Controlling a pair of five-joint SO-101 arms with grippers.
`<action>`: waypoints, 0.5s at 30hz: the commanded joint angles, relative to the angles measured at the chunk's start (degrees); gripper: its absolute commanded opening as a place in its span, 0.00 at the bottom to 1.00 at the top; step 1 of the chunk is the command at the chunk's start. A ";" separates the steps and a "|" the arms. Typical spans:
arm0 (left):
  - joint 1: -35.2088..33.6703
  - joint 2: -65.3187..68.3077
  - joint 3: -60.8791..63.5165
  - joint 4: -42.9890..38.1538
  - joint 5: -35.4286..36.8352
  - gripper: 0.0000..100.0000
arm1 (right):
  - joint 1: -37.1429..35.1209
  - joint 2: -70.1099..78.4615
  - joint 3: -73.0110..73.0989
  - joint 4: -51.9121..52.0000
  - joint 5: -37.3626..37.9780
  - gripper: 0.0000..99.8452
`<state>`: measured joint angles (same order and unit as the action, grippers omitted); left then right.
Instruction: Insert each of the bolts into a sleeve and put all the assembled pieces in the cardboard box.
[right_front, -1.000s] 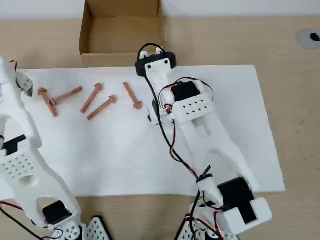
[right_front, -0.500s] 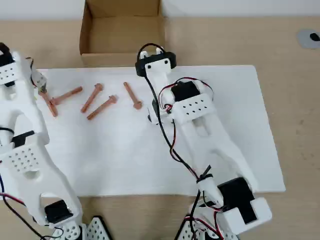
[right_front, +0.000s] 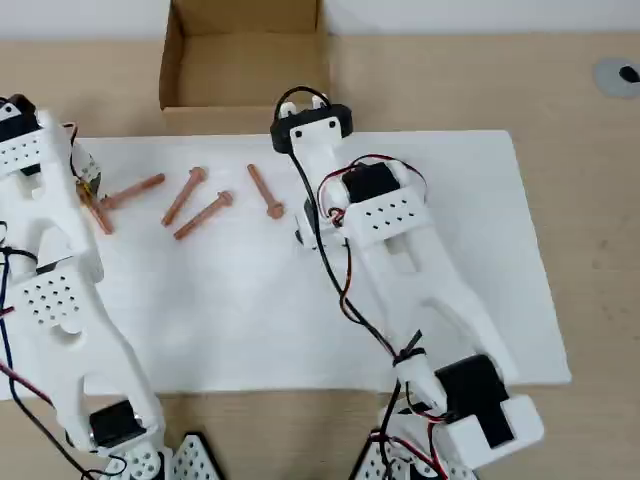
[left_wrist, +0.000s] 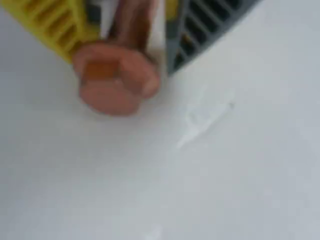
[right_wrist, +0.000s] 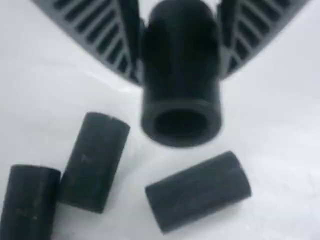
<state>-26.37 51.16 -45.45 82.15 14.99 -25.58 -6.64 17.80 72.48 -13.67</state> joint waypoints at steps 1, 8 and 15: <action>0.18 1.63 -1.23 0.62 -0.44 0.10 | -0.48 -3.30 0.04 -1.05 0.53 0.01; 0.62 1.54 -2.55 3.60 -0.44 0.01 | -0.48 -3.65 -0.22 -0.97 0.53 0.01; 0.70 1.45 -26.29 18.73 -5.10 0.01 | -0.48 -4.09 -3.82 -0.53 4.66 0.01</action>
<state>-25.85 54.15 -58.29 95.08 12.09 -25.58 -6.64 17.80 72.48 -11.65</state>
